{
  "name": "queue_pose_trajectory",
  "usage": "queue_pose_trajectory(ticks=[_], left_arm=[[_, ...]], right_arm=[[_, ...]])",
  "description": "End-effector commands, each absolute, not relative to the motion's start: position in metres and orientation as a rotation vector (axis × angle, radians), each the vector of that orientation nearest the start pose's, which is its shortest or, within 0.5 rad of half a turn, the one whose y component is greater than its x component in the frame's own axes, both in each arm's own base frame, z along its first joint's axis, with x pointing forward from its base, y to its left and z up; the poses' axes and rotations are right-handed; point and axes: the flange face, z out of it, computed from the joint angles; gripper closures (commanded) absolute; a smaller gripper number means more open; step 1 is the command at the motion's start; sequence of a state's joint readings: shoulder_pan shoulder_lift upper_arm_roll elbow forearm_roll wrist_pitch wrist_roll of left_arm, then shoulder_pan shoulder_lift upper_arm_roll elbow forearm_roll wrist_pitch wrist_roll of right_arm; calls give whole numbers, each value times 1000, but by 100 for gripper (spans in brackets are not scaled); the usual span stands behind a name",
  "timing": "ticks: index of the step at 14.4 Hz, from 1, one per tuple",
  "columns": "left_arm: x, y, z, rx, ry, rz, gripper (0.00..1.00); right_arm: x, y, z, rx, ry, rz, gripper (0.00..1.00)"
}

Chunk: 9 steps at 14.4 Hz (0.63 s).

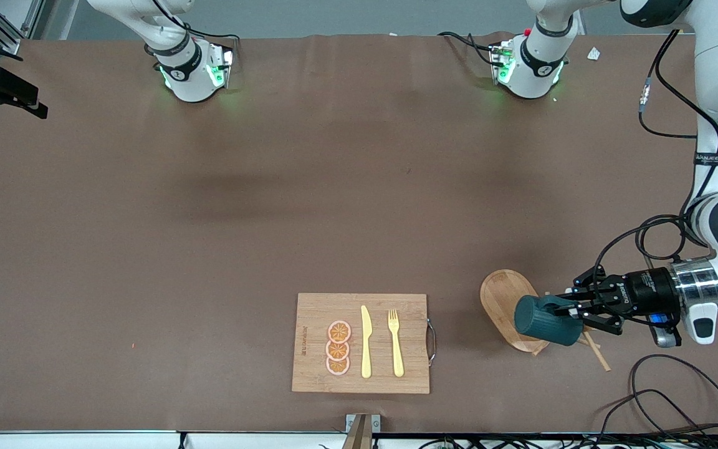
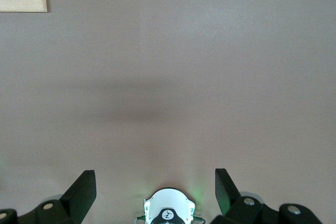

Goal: Pass cup and hang on rack
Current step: 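Slide the mug handle onto a rack peg with the left gripper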

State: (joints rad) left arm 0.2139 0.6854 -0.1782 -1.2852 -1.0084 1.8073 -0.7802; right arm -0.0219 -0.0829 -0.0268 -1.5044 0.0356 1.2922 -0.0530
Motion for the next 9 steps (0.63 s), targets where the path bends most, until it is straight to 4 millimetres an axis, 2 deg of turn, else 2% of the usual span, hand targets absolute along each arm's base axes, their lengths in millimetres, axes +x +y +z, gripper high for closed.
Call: queue_pose_trajectory(ticks=[1, 9], left_arm=[[738, -7, 383, 1730, 1166, -617, 100], [738, -8, 375, 1727, 1173, -632, 97]], right_arm=[[488, -17, 679, -3099, -22, 190, 0], [488, -16, 680, -3101, -29, 188, 0]])
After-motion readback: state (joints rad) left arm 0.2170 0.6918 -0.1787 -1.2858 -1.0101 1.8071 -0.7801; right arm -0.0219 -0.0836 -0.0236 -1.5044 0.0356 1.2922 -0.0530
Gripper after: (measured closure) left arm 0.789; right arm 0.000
